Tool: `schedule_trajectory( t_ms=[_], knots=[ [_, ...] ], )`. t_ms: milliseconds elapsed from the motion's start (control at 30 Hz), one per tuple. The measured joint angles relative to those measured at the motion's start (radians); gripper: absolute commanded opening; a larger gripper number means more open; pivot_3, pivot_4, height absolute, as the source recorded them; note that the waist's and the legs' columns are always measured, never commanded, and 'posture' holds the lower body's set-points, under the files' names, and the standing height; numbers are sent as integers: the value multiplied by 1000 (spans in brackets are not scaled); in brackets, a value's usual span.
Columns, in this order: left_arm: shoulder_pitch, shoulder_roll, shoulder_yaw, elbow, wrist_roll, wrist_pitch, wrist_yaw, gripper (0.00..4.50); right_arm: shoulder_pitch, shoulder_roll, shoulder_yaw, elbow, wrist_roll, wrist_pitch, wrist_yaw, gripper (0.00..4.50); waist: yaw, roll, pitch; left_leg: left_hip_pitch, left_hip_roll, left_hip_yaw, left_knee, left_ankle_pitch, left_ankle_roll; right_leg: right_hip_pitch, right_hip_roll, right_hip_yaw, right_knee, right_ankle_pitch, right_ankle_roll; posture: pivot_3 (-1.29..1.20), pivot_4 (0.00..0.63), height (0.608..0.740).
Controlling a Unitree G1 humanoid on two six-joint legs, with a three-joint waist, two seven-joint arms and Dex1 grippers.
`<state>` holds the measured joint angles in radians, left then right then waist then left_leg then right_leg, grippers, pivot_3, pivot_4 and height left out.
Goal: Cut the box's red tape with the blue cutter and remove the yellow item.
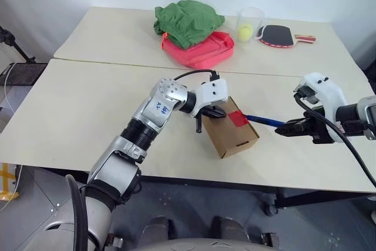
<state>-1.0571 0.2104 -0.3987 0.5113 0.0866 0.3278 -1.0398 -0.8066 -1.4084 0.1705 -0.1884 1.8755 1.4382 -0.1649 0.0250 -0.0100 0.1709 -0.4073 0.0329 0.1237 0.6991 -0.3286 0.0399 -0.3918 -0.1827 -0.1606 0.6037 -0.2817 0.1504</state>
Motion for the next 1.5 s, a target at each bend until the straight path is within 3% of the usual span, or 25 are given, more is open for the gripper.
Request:
schedule_trajectory(
  t_ms=[333, 1500],
  knots=[
    [1, 1, -2, -3, 0, 1, 0, 0, 77, -71, 20, -24, 67, -58, 10, 251, 0, 0, 0, 0, 0, 0, 0, 0, 0, 0, 0, 0, -1, 0, 0, 0, 150, 740],
    [17, 4, -3, -44, 0, 40, 2, 0, 209, -165, 24, -34, 71, -81, 153, 251, -1, 0, 0, 0, 1, 0, 0, 0, 1, 1, 0, 0, -3, 0, 0, 0, 150, 740]
  ],
)
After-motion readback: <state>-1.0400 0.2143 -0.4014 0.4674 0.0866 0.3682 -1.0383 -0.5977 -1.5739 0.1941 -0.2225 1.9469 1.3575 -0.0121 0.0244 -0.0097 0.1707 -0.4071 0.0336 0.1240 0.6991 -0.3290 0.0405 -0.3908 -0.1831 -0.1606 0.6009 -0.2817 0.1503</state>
